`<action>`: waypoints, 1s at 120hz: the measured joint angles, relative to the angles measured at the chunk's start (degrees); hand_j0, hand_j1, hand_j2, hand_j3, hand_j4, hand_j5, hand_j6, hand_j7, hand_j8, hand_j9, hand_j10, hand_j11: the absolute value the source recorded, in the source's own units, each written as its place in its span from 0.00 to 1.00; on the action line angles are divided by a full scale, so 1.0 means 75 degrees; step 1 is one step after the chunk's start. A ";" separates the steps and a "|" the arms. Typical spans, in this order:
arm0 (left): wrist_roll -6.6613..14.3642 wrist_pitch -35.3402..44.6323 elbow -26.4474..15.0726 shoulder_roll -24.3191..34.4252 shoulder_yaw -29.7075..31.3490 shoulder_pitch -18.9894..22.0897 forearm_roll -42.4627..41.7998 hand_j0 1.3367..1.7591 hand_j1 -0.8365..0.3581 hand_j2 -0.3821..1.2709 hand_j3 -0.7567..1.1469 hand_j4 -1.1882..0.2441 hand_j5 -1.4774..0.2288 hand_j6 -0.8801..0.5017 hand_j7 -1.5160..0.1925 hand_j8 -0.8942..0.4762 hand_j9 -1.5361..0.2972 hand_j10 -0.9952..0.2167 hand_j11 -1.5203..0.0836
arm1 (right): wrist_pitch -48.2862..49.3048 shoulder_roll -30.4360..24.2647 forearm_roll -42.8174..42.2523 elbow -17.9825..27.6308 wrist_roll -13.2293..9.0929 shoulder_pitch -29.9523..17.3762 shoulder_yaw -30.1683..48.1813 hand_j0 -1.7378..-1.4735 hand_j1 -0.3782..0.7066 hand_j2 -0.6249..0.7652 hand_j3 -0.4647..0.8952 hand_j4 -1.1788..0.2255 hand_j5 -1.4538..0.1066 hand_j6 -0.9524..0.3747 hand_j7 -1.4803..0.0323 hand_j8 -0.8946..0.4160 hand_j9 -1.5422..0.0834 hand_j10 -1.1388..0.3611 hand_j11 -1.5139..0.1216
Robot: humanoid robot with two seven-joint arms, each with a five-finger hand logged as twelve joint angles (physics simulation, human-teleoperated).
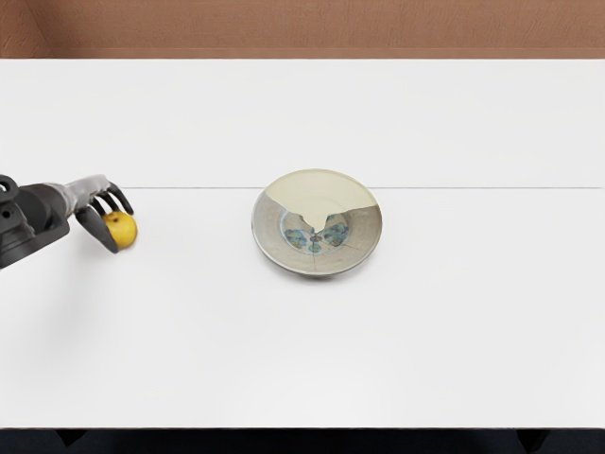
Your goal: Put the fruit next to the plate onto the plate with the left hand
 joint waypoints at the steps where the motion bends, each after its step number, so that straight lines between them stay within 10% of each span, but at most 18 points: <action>1: 0.0000 -0.0002 0.0000 0.0000 0.0000 -0.0008 0.0000 0.76 0.48 0.42 0.40 0.43 0.43 0.31 0.45 0.28 0.43 0.35 0.48 | 0.0000 0.0000 0.0000 0.0000 0.0000 0.0000 0.0000 0.30 0.03 0.45 0.34 0.84 0.93 0.72 0.98 0.68 0.95 0.76 0.93; 120: -0.0007 -0.0033 0.0075 -0.0825 -0.0839 -0.0673 -0.0081 0.76 0.46 0.49 0.40 0.43 0.36 0.34 0.38 0.30 0.38 0.29 0.42 | 0.0002 0.0000 0.0000 0.0000 0.0000 0.0001 0.0000 0.30 0.03 0.45 0.34 0.84 0.93 0.72 0.98 0.68 0.95 0.76 0.93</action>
